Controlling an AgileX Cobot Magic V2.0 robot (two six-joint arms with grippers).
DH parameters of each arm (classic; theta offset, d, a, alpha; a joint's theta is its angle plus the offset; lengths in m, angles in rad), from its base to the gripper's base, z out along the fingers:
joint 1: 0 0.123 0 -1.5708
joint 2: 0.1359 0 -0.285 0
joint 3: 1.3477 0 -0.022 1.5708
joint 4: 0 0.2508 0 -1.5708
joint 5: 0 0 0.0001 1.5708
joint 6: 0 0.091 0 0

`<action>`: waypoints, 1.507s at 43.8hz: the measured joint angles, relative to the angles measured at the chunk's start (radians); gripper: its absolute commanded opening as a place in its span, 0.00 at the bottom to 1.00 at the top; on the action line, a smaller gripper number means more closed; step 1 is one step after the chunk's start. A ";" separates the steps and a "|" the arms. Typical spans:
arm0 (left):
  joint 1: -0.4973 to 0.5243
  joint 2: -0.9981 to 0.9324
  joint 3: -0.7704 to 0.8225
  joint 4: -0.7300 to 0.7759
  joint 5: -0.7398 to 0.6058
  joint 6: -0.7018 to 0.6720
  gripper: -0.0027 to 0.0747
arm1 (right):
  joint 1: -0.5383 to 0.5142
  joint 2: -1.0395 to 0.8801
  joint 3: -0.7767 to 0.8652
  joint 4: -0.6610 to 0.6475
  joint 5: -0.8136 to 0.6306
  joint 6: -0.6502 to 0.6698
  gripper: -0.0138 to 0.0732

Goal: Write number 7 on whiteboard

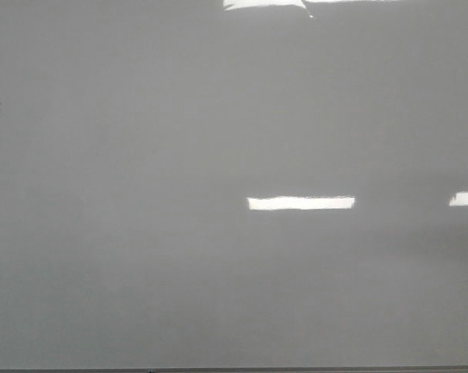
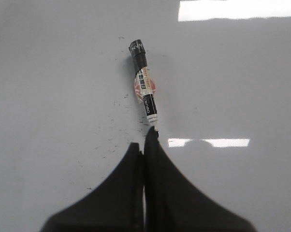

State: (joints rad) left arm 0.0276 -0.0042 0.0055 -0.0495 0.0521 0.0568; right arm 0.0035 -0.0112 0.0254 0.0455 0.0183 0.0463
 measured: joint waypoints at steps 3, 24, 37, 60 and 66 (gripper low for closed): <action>0.000 0.000 0.000 0.000 0.000 0.000 0.01 | 0.000 0.000 0.000 0.000 0.000 0.000 0.08; 0.000 0.000 0.000 0.000 0.000 0.000 0.01 | 0.000 0.000 0.000 0.000 0.000 0.000 0.08; 0.000 0.000 0.000 0.000 0.000 0.000 0.01 | 0.000 0.000 0.000 0.000 -0.041 0.000 0.08; -0.008 0.000 -0.197 0.000 0.008 0.000 0.01 | 0.000 0.000 -0.292 0.000 0.091 0.010 0.08; -0.008 0.039 -0.332 0.000 0.083 0.000 0.01 | 0.000 0.055 -0.432 0.000 0.199 0.010 0.08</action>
State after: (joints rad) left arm 0.0199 0.0343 -0.3261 -0.0495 0.1348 0.0568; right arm 0.0035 0.0443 -0.4070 0.0455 0.2177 0.0562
